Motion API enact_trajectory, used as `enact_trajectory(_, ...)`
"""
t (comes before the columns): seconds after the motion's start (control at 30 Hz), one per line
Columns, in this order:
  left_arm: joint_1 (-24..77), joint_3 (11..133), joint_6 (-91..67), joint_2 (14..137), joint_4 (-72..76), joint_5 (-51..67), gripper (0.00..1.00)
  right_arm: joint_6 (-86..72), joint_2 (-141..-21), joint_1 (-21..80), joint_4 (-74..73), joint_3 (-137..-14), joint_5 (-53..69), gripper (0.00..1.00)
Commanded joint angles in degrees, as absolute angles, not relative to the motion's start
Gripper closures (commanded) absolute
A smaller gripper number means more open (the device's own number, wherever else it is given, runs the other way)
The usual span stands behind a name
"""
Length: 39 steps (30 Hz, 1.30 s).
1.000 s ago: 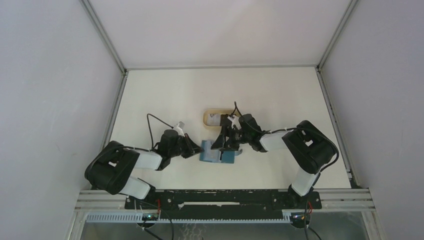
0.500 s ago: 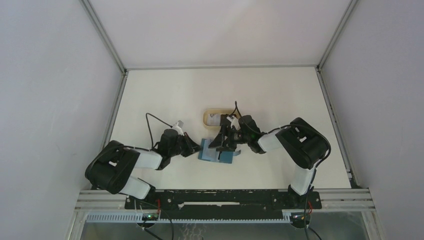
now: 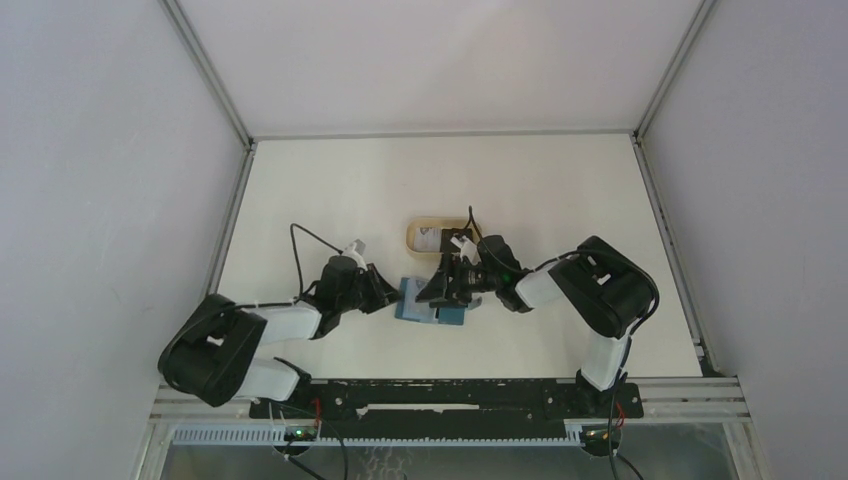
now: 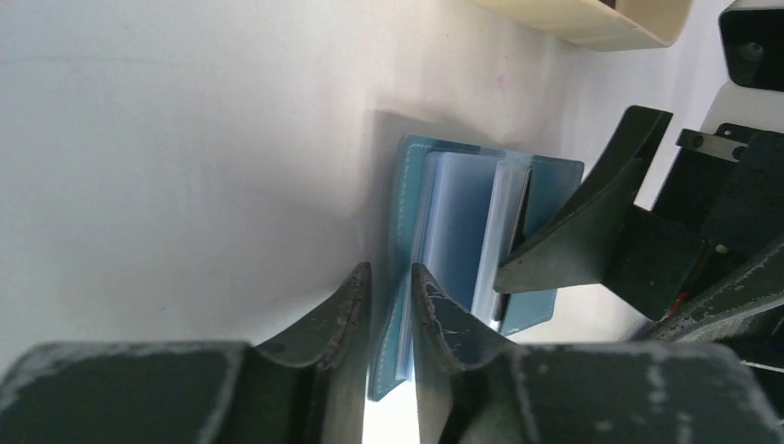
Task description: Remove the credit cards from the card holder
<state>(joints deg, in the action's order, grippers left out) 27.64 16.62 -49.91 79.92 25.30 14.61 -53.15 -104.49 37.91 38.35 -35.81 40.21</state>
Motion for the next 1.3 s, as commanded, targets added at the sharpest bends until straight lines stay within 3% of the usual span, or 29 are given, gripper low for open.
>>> enact_trajectory(0.0,27.95,18.75,-44.22,73.78,5.72,4.68,0.67,-52.38,-104.2,37.77,42.21,-33.96,41.61,0.23)
enact_trajectory(0.2,27.95,20.17,-44.96,65.48,-1.3,1.7,0.55,-52.16,-105.33,37.14,44.47,-32.17,41.82,0.23)
enact_trajectory(0.53,27.95,20.85,-51.4,57.58,5.08,13.63,0.53,-52.03,-107.03,36.31,48.05,-30.13,42.19,0.24)
enact_trajectory(0.73,27.93,22.97,-50.67,55.38,1.97,13.15,0.51,-51.58,-103.96,35.96,47.62,-29.88,42.3,0.24)
enact_trajectory(0.97,28.23,23.37,-51.68,57.35,3.6,13.95,0.53,-45.24,-90.5,33.4,32.8,-29.88,40.08,0.21)
enact_trajectory(1.13,28.21,24.51,-51.33,57.82,3.31,14.1,0.53,-35.98,-78.54,32.09,13.86,-31.2,31.28,0.17)
enact_trajectory(1.27,28.38,24.61,-51.39,59.17,4.56,14.76,0.53,-31.77,-76.95,31.11,6.44,-31.09,27.0,0.16)
